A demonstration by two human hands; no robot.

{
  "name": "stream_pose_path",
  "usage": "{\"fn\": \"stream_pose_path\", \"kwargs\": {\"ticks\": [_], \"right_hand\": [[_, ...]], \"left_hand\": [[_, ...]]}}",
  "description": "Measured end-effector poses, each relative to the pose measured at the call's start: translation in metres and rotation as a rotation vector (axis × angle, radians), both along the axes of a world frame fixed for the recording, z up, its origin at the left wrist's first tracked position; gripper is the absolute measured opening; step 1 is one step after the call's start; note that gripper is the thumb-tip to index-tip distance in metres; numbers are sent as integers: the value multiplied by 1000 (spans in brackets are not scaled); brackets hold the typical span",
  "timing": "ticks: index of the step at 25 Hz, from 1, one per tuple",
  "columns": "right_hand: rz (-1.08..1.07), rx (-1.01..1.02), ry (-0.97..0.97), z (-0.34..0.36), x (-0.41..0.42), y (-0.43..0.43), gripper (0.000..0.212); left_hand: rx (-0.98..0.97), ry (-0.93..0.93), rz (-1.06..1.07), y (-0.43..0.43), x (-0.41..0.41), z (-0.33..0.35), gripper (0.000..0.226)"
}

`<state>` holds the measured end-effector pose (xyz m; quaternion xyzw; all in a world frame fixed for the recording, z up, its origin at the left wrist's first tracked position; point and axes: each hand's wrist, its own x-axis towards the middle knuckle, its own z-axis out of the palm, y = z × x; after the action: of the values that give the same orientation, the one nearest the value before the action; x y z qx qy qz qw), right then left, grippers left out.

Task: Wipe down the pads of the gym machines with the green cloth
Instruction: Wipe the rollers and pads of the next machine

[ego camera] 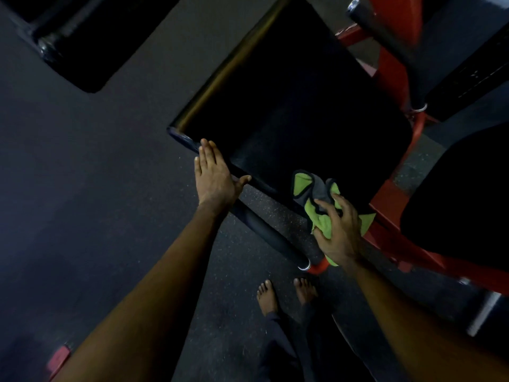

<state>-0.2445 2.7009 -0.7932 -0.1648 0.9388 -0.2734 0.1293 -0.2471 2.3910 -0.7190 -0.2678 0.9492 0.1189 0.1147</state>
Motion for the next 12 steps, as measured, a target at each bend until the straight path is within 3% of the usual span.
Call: {"fn": "stream_pose_path", "kwargs": {"ticks": [3,8,12], "right_hand": [[-197,-42,-123,7,7,11,65],[-438,-69,-260,56,-18,11,46],[-368,-97,-426,126,-57,-4,46]], "left_hand": [[74,6,7,-2,-1,10,110],[281,49,42,8,-3,54,67],[426,143,103,22,6,114,55]]}}
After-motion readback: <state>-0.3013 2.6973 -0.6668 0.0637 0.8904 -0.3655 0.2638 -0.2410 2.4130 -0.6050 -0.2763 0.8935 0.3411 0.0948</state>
